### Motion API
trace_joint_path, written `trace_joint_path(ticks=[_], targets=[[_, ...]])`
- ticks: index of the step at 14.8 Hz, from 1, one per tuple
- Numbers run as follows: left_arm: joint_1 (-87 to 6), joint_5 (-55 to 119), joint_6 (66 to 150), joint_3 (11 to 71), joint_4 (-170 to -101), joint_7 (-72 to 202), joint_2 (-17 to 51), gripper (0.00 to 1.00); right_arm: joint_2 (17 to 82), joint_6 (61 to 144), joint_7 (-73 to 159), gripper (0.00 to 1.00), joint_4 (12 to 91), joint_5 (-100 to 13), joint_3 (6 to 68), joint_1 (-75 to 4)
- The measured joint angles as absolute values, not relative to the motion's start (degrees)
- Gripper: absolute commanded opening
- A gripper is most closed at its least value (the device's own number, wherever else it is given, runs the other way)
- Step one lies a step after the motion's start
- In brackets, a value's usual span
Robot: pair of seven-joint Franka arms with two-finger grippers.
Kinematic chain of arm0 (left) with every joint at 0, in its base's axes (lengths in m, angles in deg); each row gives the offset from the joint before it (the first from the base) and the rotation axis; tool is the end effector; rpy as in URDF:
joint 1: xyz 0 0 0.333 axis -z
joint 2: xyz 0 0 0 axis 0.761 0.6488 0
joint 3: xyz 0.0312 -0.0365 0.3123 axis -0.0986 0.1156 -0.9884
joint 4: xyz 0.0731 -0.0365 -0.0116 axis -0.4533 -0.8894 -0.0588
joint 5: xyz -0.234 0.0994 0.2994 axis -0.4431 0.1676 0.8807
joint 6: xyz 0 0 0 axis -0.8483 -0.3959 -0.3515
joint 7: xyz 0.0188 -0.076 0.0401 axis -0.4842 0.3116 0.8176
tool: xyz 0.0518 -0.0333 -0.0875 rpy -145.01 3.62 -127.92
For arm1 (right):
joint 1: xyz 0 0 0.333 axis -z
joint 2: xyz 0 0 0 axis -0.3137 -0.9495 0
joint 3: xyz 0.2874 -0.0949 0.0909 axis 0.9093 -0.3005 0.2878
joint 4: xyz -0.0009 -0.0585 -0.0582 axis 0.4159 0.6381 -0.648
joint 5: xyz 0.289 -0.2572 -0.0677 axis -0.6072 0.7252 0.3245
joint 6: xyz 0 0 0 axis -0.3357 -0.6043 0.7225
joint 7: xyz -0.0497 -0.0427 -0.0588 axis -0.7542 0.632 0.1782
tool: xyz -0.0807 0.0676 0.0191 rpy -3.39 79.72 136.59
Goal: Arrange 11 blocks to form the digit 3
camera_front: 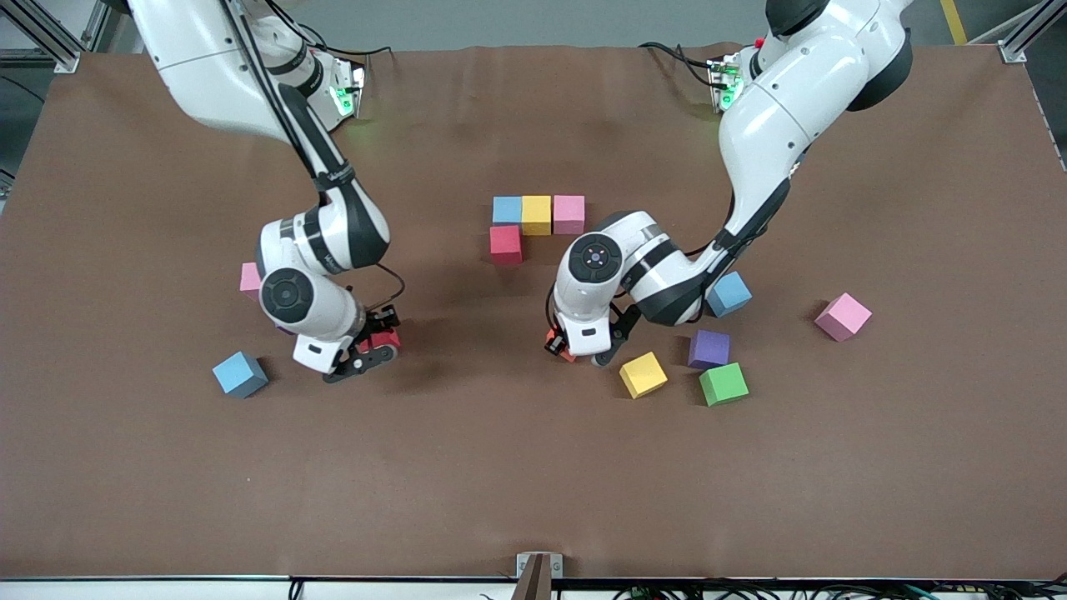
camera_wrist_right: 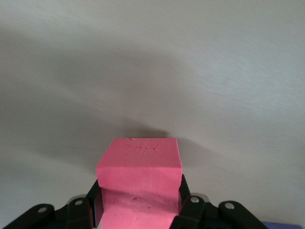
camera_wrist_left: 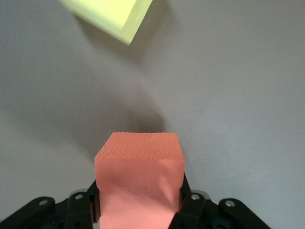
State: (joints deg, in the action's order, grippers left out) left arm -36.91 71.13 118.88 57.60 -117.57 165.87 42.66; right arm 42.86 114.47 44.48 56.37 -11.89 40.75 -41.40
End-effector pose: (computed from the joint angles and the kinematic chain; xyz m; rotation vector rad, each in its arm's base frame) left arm 0.5711 -0.4593 0.2300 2.7200 1.3668 -0.0135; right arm 0.5940 0.2359 0.2389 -3.0467 -0.5751 0.1904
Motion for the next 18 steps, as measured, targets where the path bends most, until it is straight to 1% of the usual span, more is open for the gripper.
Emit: trace_joint_path(ticks=[3,5,8,10,14,18], targets=[[-38.4,71.1,118.5,57.9,-117.5,163.6,40.7,0.00,43.1,113.9,52.8,0.27,54.4,-12.0,40.9,-46.5],[-40.3,71.1,116.9,59.2,-117.5,161.9,40.2,0.00,43.1,114.4,58.6,0.27,53.8,-12.8,41.0,-50.2],[-44.7,71.1,115.4,61.9,-117.5,158.6,40.2,0.00,42.4,116.7,67.1,0.27,53.7,-14.1,41.1,-55.4],[-46.1,71.1,115.3,62.4,-117.5,157.7,40.2,0.01,41.1,119.0,72.3,0.27,53.7,-14.2,41.2,-58.1],[-47.2,71.1,115.3,62.5,-117.5,157.7,40.1,0.00,38.0,122.1,78.1,0.27,53.7,-14.2,41.1,-60.9],[-48.4,69.2,113.7,63.5,-117.5,159.0,38.8,0.00,37.9,122.2,80.2,0.27,53.6,-14.2,40.9,-61.8]])
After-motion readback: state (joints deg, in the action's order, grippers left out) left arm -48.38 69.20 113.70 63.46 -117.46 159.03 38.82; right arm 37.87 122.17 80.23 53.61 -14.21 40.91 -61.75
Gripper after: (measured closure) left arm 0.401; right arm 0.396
